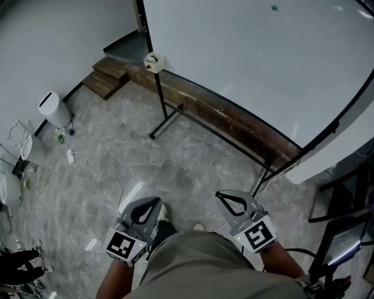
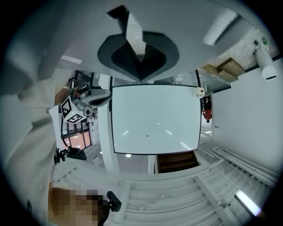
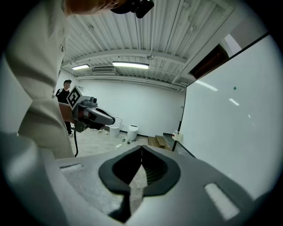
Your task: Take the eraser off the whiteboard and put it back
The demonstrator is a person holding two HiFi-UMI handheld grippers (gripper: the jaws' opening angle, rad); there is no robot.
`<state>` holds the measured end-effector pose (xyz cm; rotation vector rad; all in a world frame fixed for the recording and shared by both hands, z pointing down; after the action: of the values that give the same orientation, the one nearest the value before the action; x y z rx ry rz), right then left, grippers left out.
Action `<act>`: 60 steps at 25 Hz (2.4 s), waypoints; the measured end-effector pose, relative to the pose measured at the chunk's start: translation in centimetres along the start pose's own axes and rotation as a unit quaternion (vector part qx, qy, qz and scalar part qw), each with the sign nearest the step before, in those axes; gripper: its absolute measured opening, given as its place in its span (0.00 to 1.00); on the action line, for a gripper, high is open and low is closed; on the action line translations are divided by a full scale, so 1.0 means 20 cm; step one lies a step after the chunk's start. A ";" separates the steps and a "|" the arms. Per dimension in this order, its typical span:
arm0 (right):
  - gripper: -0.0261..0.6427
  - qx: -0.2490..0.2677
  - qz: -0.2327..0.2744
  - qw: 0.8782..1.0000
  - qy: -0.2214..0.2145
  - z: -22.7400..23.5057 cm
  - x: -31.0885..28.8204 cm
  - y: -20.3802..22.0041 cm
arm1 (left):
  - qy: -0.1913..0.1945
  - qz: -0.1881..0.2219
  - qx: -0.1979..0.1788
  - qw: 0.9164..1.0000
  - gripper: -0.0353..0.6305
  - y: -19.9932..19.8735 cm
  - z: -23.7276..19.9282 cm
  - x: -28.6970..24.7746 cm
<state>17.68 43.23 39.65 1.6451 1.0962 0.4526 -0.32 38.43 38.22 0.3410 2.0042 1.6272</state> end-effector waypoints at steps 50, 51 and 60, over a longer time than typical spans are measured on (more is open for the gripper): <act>0.09 0.009 -0.039 0.999 -0.036 0.47 -1.57 -0.16 | -0.041 0.028 0.005 0.999 0.06 -0.26 -1.48 -0.27; 0.09 0.011 -0.038 0.999 -0.036 0.47 -1.64 -0.19 | -0.046 0.024 -0.004 0.999 0.06 -0.26 -1.54 -0.25; 0.09 0.022 -0.032 0.998 -0.043 0.51 -2.07 -0.32 | -0.057 0.026 0.008 0.998 0.06 -0.29 -1.92 -0.20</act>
<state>1.49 3.19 39.42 1.6470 1.0979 0.3148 -17.21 3.29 38.67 0.4840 1.9387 1.5863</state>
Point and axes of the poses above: the fingertips, and each gripper's own axes: x backward along the fingers, z to its right, y out of its underside, the point moved 3 cm from there along x, backward along the fingers, and after that the axes turned 10 degrees about x, right-handed, at the moved point
